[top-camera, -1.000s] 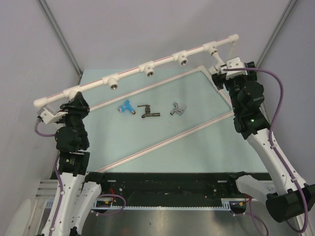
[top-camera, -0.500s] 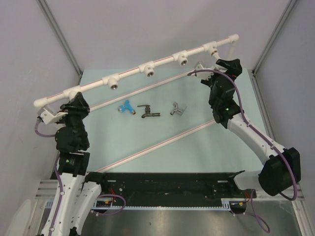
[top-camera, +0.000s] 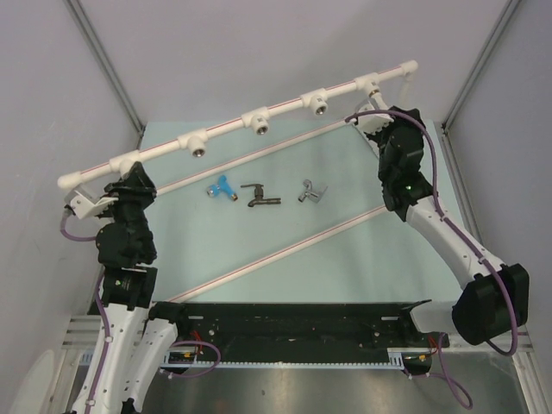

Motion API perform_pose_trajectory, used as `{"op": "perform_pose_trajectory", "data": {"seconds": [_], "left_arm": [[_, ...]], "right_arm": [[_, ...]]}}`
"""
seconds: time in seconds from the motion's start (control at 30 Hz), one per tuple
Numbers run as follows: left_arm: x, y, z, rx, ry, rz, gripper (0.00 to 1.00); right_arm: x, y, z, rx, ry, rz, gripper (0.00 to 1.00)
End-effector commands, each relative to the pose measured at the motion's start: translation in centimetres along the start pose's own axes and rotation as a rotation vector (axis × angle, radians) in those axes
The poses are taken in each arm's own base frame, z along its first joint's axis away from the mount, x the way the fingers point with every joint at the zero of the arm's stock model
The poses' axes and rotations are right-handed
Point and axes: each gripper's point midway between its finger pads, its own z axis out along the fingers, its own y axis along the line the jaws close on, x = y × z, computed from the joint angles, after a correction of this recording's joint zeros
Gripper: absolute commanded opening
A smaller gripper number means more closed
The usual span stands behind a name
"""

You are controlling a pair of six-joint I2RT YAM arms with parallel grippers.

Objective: Install the water faucets

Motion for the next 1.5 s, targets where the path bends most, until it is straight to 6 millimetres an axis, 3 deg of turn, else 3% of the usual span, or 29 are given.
{"op": "perform_pose_trajectory", "data": {"seconds": [0.0,0.03,0.13,0.23,0.3,0.43,0.57,0.67,0.7,0.8,0.9,1.03,1.17,1.3,1.47], "left_arm": [[2.1,-0.3,-0.7,0.048,0.084,0.046,0.0],[2.3,-0.3,-0.6,0.049,0.088,0.048,0.0],[2.3,-0.3,-0.6,0.049,0.09,0.047,0.0],[2.3,-0.3,-0.7,0.05,0.089,0.047,0.0],[2.3,-0.3,-0.6,0.048,0.089,0.048,0.0],[2.3,-0.3,-0.6,0.048,0.087,0.048,0.0],[2.3,-0.3,-0.7,0.049,0.087,0.049,0.0],[2.3,-0.3,-0.6,0.048,0.087,0.048,0.0],[2.3,-0.3,-0.6,0.05,0.089,0.048,0.0],[2.3,-0.3,-0.6,0.05,0.089,0.048,0.0],[2.3,-0.3,-0.6,0.051,0.09,0.05,0.0],[2.3,-0.3,-0.6,0.05,0.089,0.048,0.0],[2.2,-0.3,-0.6,0.048,0.086,0.048,0.0],[2.3,-0.3,-0.6,0.049,0.088,0.048,0.0],[2.3,-0.3,-0.7,0.051,0.088,0.048,0.0]], "right_arm": [[-4.1,1.5,-1.1,-0.157,-0.173,0.417,0.37],[-4.3,1.0,-1.4,-0.17,-0.19,0.472,0.28],[-6.2,1.7,-2.2,-0.31,-0.281,0.713,0.17],[-8.0,1.5,-3.2,-0.451,-0.352,0.974,0.11],[-8.0,0.6,-3.2,-0.49,-0.358,1.128,0.09],[-8.7,-0.5,-3.9,-0.554,-0.409,1.204,0.07],[-7.0,-2.0,-4.0,-0.44,-0.375,1.104,0.13],[-5.2,-2.7,-4.3,-0.382,-0.328,1.01,0.31],[-5.0,-3.3,-4.6,-0.36,-0.327,0.986,0.43],[-3.7,-3.9,-4.7,-0.305,-0.287,0.906,0.6],[-3.2,-4.9,-5.2,-0.248,-0.276,0.844,0.67],[-4.7,-4.9,-5.8,-0.196,-0.296,0.702,0.77],[-5.3,-4.6,-5.3,-0.111,-0.274,0.42,0.87],[-4.0,-4.0,-4.1,-0.04,-0.17,0.074,0.94],[-3.0,-3.0,-2.6,-0.007,-0.084,-0.116,0.98]]}}
